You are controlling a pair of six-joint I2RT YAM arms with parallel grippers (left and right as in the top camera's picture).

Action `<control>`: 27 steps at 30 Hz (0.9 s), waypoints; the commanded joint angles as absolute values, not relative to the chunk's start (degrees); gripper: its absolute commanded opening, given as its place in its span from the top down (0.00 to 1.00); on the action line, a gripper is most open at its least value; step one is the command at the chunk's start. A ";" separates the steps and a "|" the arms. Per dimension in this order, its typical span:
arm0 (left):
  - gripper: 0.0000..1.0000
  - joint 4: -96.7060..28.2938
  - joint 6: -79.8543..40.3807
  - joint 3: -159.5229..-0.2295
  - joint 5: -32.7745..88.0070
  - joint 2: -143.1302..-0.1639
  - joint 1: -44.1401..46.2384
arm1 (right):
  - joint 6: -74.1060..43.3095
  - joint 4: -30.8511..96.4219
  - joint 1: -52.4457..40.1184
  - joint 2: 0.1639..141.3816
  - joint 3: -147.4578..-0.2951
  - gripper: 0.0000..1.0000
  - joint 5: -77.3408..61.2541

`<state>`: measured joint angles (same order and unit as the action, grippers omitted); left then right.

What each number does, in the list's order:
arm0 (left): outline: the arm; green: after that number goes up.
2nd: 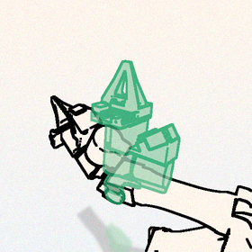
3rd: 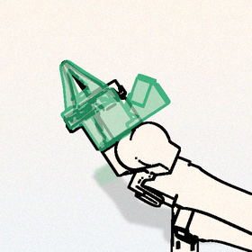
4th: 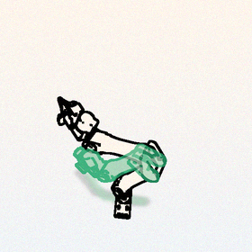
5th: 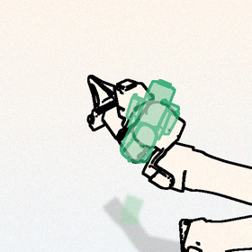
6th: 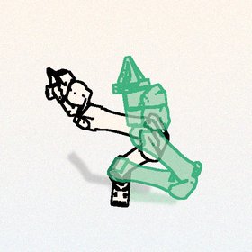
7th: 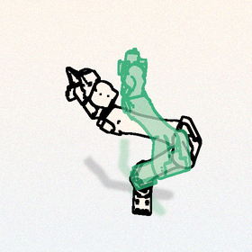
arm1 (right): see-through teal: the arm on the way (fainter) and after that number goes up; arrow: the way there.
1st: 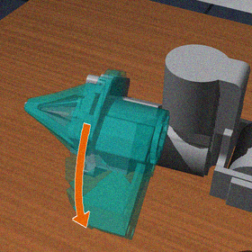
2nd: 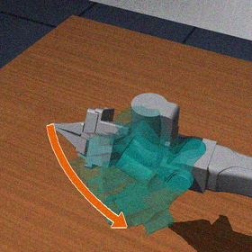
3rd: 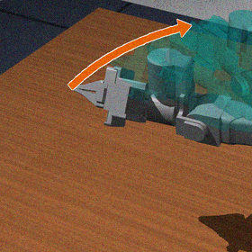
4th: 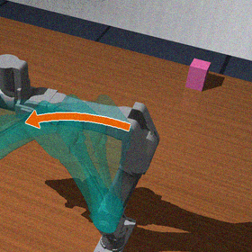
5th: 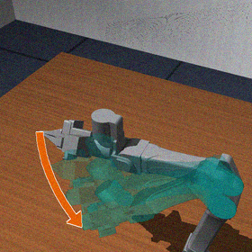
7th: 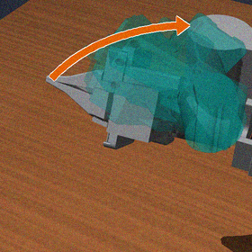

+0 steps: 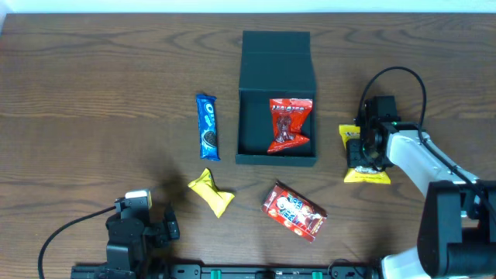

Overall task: Pack container
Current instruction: 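Lift the yellow bag and lower it into the box beside the red bag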

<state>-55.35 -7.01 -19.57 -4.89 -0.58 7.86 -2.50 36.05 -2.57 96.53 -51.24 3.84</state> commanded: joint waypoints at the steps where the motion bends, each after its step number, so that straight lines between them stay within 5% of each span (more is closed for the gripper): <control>1: 0.05 -56.58 -5.98 -17.52 -4.89 -0.25 7.49 | -2.50 35.99 -2.33 96.79 -50.92 0.48 3.31; 21: 0.05 -56.58 -5.98 -17.52 -4.89 -0.25 7.49 | -2.50 36.01 -2.44 96.79 -50.92 0.64 1.85; 27: 0.04 -56.58 -5.98 -17.52 -4.89 -0.25 7.49 | -2.50 35.97 -2.76 96.77 -50.92 0.81 1.87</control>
